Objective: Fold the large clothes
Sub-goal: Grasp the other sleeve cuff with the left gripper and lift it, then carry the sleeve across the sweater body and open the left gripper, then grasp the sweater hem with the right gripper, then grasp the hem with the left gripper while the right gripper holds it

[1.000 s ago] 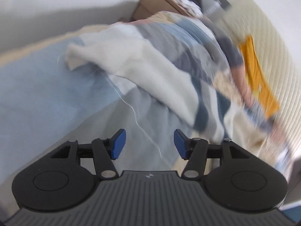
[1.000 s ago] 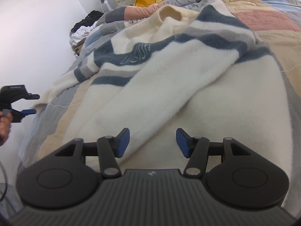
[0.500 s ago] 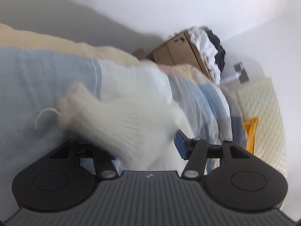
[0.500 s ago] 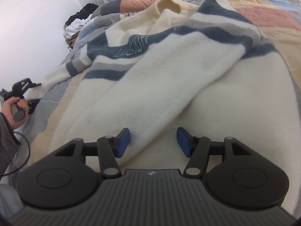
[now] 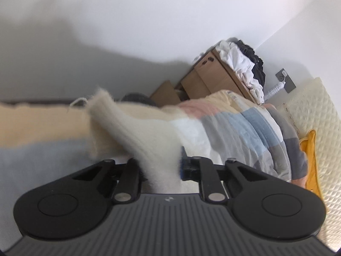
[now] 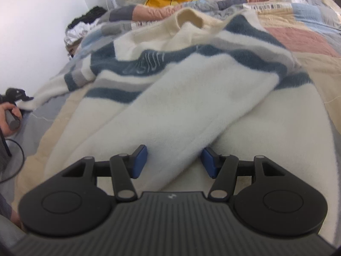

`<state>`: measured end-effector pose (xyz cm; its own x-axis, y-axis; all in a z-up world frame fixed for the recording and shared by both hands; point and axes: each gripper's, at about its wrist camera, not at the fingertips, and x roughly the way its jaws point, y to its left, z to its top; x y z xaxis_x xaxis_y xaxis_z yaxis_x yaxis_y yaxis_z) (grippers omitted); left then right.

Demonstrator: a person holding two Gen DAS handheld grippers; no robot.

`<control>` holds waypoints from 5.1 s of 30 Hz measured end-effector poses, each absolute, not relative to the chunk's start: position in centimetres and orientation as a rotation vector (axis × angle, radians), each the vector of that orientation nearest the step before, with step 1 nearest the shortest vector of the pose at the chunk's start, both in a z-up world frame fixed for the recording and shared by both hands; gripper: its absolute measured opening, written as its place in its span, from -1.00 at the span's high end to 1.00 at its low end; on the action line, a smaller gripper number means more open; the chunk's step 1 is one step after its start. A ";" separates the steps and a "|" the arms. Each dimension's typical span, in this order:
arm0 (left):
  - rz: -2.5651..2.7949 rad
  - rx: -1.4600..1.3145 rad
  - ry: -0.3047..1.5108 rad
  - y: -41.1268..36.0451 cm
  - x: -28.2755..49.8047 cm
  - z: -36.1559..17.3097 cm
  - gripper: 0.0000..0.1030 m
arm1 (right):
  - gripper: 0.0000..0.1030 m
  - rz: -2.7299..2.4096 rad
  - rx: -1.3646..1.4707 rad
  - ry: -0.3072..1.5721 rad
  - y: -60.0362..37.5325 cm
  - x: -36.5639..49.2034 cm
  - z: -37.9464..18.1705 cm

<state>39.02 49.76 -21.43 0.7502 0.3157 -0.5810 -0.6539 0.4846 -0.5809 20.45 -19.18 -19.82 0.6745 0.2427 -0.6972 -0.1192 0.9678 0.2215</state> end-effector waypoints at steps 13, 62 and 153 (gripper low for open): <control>0.454 -0.390 0.316 39.3 42.3 -2.7 0.71 | -0.13 0.229 0.177 0.813 -19.8 20.4 -19.7; -0.561 0.200 0.733 -17.7 29.7 -19.1 0.68 | -0.17 0.026 0.544 0.561 -38.5 18.7 -14.6; -0.028 -0.976 0.891 15.4 20.8 -22.1 -0.29 | 0.06 -0.075 0.666 0.859 -37.2 14.7 -18.9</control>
